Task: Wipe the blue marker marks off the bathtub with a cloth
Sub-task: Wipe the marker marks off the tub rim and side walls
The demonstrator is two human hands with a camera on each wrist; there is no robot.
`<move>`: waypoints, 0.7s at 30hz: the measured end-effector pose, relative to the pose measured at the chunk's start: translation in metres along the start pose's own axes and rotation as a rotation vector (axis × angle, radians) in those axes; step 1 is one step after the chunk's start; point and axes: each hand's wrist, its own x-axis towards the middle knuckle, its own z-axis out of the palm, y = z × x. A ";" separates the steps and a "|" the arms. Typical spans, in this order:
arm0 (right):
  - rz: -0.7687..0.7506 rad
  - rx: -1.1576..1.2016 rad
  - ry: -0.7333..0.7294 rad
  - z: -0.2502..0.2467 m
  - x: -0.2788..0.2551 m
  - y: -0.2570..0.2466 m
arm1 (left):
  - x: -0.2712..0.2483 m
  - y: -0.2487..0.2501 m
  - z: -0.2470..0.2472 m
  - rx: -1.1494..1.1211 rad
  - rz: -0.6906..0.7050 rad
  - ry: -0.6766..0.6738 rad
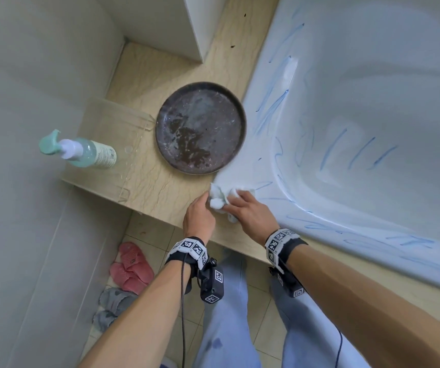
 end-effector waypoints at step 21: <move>0.157 -0.029 0.062 -0.075 0.070 0.063 | 0.088 0.055 -0.015 0.061 0.225 -0.005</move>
